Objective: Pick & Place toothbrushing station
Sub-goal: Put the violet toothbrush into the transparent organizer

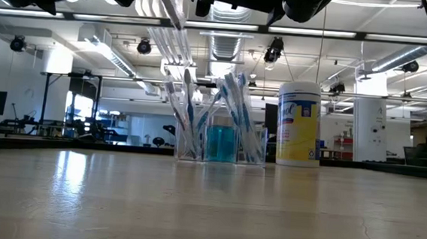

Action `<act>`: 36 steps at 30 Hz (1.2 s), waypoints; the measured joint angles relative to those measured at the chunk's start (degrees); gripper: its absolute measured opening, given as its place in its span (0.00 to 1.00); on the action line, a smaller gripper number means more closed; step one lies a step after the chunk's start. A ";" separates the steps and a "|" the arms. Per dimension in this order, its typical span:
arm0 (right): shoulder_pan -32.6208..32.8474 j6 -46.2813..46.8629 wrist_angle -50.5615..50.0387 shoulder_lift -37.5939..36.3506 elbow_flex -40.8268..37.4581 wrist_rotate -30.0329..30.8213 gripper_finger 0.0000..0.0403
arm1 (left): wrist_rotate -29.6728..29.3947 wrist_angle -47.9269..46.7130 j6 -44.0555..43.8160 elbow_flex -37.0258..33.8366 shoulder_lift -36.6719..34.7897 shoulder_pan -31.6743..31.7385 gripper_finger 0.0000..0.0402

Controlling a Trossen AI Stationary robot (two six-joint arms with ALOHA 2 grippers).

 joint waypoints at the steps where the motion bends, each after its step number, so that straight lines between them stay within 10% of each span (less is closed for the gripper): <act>1: 0.00 -0.13 -0.02 0.00 0.00 0.00 0.02 | 0.19 0.01 0.05 0.00 0.00 0.00 0.04; 15: 0.04 0.06 -1.76 -2.74 -0.04 -0.39 0.04 | 0.59 -4.76 0.67 -0.02 -4.25 0.07 0.04; 26: 0.16 -0.21 -25.94 -12.05 -0.20 -0.35 0.13 | -1.56 -25.73 -1.51 -0.04 -16.46 0.09 0.04; 36: 2.17 0.32 -22.90 -26.17 -17.11 2.31 0.06 | -4.60 -40.17 -4.27 -0.11 -33.36 0.04 0.04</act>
